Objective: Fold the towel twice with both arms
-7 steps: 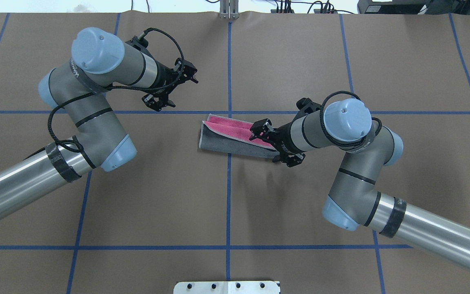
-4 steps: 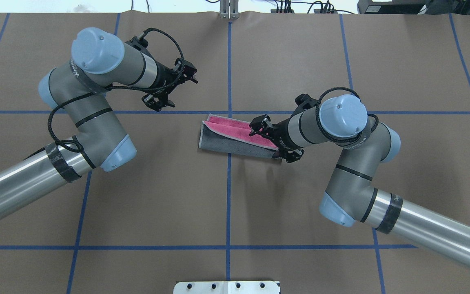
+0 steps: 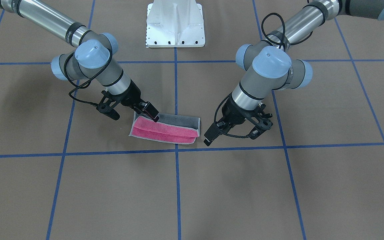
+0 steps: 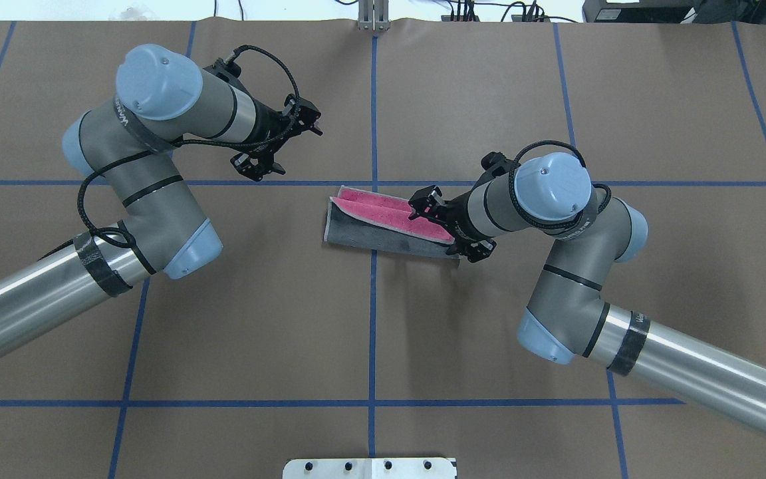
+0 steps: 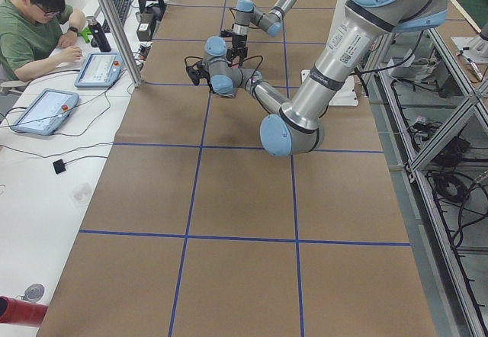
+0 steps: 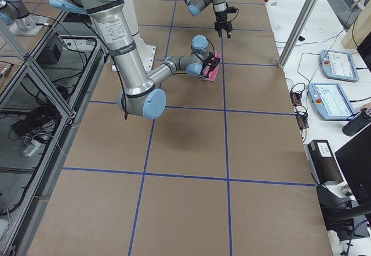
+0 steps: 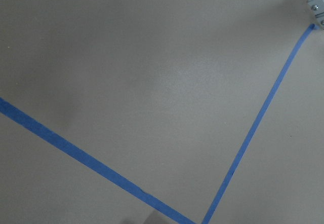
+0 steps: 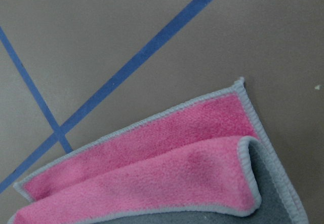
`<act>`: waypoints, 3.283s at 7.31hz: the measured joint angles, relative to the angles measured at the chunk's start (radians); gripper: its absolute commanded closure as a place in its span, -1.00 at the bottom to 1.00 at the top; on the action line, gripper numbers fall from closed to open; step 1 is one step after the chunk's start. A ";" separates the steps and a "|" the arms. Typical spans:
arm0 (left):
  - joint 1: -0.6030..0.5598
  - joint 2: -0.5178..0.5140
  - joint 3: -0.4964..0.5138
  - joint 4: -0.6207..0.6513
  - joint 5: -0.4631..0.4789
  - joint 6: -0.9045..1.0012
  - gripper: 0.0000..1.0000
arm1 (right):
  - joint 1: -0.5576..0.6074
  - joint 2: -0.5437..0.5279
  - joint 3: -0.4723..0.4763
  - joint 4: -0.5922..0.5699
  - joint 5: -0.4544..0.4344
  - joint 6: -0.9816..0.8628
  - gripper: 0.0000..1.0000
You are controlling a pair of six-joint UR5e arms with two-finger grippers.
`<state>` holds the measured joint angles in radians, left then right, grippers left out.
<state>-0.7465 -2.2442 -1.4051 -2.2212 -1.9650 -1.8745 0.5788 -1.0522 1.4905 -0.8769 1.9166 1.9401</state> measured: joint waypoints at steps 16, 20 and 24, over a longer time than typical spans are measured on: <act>0.061 0.012 -0.018 -0.006 0.017 -0.087 -1.00 | 0.229 0.131 -0.177 0.006 0.138 -0.147 -0.98; 0.176 0.023 -0.017 -0.005 0.102 -0.098 -1.00 | 0.271 0.131 -0.170 0.009 0.185 -0.169 -0.98; 0.229 0.030 -0.008 -0.003 0.149 -0.097 -0.45 | 0.276 0.130 -0.170 0.009 0.188 -0.170 -0.98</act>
<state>-0.5180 -2.2140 -1.4129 -2.2244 -1.8163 -1.9714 0.8553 -0.9219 1.3208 -0.8682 2.1046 1.7702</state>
